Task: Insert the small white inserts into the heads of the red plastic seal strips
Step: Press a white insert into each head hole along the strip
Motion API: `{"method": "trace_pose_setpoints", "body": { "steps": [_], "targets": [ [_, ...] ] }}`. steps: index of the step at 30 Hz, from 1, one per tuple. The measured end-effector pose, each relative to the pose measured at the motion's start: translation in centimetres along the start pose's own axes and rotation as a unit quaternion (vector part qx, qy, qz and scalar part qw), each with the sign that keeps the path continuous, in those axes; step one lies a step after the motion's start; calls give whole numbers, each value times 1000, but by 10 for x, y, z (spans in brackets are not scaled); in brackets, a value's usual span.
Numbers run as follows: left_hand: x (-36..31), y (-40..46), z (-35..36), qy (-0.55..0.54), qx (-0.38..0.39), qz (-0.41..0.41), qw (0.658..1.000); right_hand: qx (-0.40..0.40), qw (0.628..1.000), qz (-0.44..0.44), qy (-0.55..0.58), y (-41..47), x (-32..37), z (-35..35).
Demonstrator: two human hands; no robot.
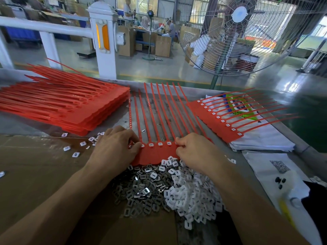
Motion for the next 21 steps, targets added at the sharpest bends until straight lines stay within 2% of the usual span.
{"method": "trace_pose_setpoints", "body": {
  "steps": [3, 11, 21],
  "targets": [
    [0, 0, -1, -4, -5, 3, 1000, -27, 1000, 4, 0, 0, 2, -5],
    [-1, 1, -1, -8, -7, 8, 1000, -100, 989, 11, 110, -8, -12, -29],
    [0, 1, -1, -9, -8, 7, 1000, -50, 996, -2, 67, -8, -8, -19]
  ]
}}
Point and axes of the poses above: each hand's wrist, its own y-axis towards the middle knuckle, its own z-axis out of the palm, x = y × z, the point moved 10 cm from there along y, towards the middle knuckle, and after that the axes turned 13 degrees about -y, right-handed, at the moved point
